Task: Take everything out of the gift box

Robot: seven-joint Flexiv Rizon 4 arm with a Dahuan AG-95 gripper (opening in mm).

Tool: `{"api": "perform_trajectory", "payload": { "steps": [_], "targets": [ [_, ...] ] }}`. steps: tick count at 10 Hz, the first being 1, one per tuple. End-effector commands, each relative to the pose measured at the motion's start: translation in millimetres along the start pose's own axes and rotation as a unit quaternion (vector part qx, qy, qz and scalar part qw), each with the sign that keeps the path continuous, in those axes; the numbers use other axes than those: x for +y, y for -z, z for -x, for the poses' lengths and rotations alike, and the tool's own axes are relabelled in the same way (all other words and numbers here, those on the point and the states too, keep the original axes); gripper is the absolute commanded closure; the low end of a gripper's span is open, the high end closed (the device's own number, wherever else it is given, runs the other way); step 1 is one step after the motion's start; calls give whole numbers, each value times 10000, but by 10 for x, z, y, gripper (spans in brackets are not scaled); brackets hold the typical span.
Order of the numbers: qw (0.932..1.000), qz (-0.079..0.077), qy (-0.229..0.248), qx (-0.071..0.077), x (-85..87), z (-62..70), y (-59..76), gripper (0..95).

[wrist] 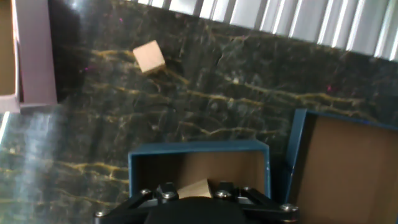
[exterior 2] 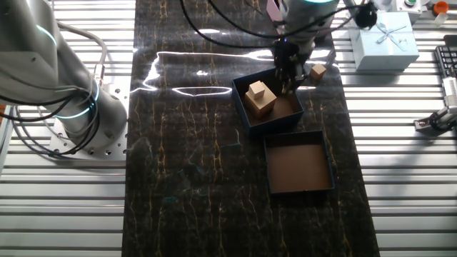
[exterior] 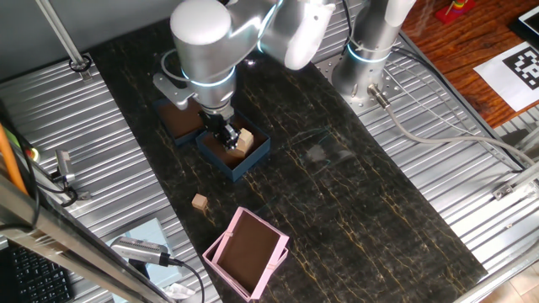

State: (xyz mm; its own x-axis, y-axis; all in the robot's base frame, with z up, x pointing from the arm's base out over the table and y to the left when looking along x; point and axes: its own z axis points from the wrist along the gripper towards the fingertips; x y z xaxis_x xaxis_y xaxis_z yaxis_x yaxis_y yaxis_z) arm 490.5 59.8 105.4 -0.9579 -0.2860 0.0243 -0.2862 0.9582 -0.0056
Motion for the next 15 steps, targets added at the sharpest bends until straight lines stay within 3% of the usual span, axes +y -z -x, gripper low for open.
{"api": "perform_trajectory", "payload": {
  "steps": [1, 2, 6, 7, 8, 9, 10, 14, 15],
  "targets": [
    [10000, 53, 20, 28, 7, -48, 10, 570],
    [10000, 46, 30, 63, 7, -54, 9, 380],
    [9999, 30, 82, 80, -1, -70, 14, 380],
    [9999, 12, 150, 20, -5, -27, 24, 570],
    [9999, -18, 128, 20, -39, 93, 53, 570],
    [9999, -11, 128, 52, -39, 93, 53, 570],
    [9999, 38, 148, 69, -39, 93, 53, 380],
    [9998, 163, -100, 81, -39, 93, 53, 380],
    [9995, 228, -83, 177, -39, 93, 53, 380]
  ]
}}
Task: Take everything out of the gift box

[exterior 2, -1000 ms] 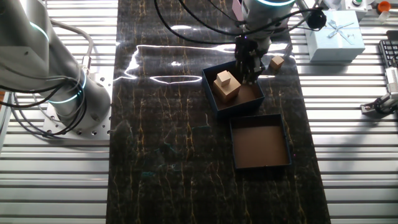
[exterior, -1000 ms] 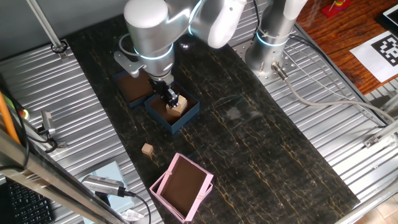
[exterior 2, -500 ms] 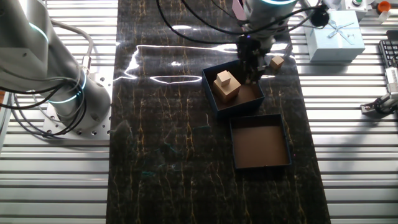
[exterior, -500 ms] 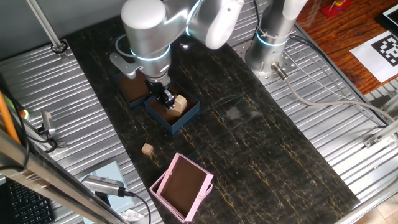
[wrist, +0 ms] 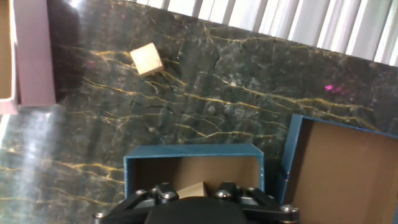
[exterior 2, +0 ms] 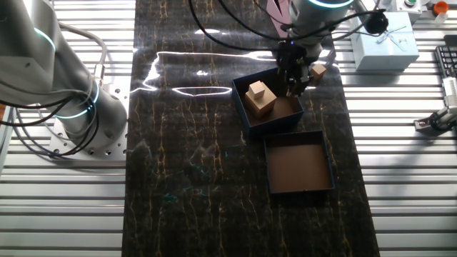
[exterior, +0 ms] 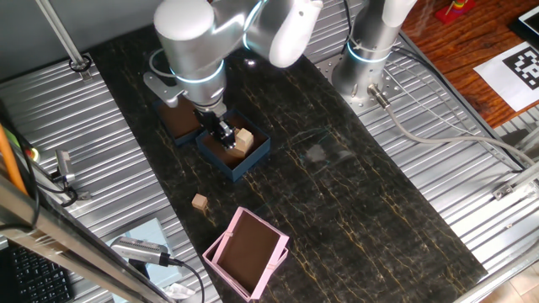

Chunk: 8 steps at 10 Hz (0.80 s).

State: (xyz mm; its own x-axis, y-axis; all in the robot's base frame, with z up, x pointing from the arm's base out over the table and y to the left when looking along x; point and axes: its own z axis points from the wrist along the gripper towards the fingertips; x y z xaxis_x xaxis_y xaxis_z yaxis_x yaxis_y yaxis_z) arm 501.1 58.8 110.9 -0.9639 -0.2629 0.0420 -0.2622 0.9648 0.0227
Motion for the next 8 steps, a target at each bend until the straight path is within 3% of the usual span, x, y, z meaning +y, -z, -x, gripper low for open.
{"api": "perform_trajectory", "payload": {
  "steps": [1, 4, 8],
  "targets": [
    [9999, 87, 34, 120, 0, -5, -5, 380],
    [9999, 72, 21, 117, 140, -249, -122, 380],
    [9996, 57, 253, 87, 148, -580, -247, 380]
  ]
}}
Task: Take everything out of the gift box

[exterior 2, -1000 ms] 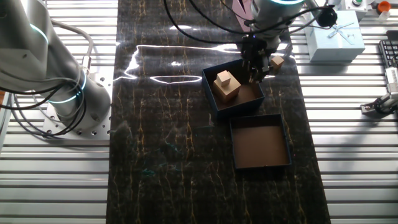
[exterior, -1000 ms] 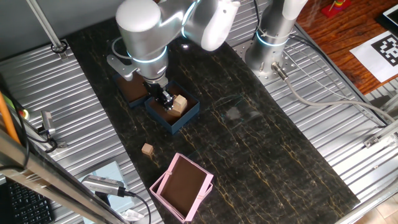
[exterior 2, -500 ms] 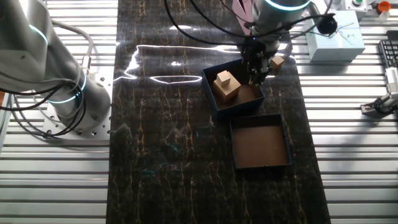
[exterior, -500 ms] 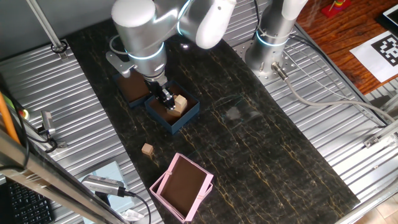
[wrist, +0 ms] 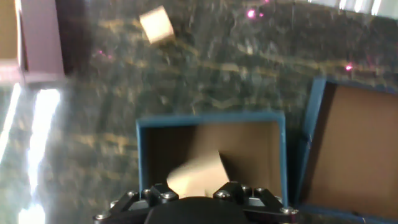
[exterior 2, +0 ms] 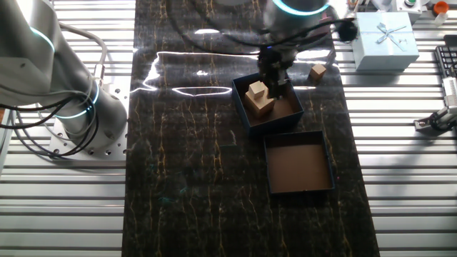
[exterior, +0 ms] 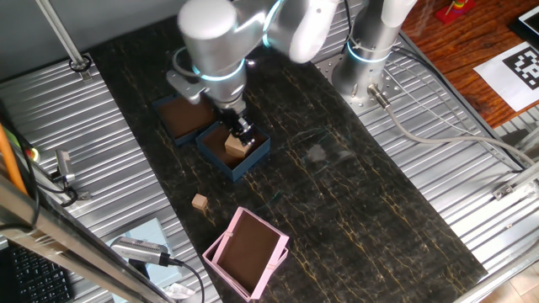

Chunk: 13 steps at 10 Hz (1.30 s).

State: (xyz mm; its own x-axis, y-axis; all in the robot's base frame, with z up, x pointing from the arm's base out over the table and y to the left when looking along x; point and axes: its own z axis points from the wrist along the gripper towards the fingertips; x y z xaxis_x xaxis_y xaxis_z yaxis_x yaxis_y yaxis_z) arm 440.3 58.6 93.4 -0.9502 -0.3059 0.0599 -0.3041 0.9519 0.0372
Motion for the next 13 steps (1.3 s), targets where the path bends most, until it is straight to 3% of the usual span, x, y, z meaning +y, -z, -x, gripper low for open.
{"api": "perform_trajectory", "payload": {
  "steps": [1, 2, 3, 4, 6, 9, 10, 11, 13],
  "targets": [
    [10000, -16, 53, -29, -4, -25, -55, 380],
    [10000, -22, 60, -40, -4, -26, -59, 380],
    [10000, -32, 63, -47, -5, -26, -63, 570],
    [10000, -53, 56, -62, -6, -24, -76, 570],
    [9999, -73, 47, -91, -7, -24, -86, 950],
    [9999, -109, 20, -50, -9, 7, -71, 950],
    [9999, -114, -1, -40, -24, 103, -21, 950],
    [9999, -133, -20, -20, -42, 224, 44, 950],
    [9996, -271, 86, 48, -117, 681, 247, 950]
  ]
}}
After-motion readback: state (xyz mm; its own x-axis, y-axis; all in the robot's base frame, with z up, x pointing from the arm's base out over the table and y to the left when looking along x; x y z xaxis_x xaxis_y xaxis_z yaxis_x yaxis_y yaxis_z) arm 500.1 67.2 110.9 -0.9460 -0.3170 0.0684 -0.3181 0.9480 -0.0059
